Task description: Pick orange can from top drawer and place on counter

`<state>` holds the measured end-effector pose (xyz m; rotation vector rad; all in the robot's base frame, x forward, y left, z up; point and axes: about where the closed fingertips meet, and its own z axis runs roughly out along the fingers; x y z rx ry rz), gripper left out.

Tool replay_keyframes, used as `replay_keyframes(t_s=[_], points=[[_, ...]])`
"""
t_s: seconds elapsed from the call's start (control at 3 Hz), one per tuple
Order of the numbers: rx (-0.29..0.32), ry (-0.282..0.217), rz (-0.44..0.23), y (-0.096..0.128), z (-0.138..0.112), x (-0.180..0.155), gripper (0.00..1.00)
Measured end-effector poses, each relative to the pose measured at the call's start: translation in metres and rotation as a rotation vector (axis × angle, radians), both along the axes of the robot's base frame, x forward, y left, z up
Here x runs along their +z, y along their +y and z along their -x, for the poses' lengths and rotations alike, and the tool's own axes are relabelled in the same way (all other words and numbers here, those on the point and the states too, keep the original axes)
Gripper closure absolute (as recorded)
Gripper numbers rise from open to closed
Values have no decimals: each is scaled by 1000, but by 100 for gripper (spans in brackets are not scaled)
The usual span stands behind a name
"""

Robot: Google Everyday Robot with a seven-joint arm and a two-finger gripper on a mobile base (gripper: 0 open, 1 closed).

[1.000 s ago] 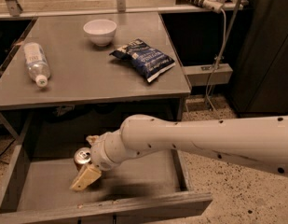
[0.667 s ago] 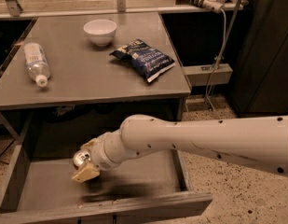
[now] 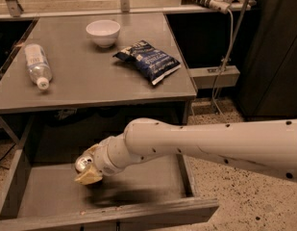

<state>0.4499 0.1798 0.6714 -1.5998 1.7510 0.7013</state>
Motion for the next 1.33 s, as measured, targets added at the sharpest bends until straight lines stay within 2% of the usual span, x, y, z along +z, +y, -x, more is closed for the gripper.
replay_keyframes(t_s=[0.33, 1.0, 1.33], points=[[-16, 16, 24, -1, 3, 5, 100], [-112, 81, 94, -17, 8, 60, 100], [-145, 73, 114, -26, 0, 90, 100]])
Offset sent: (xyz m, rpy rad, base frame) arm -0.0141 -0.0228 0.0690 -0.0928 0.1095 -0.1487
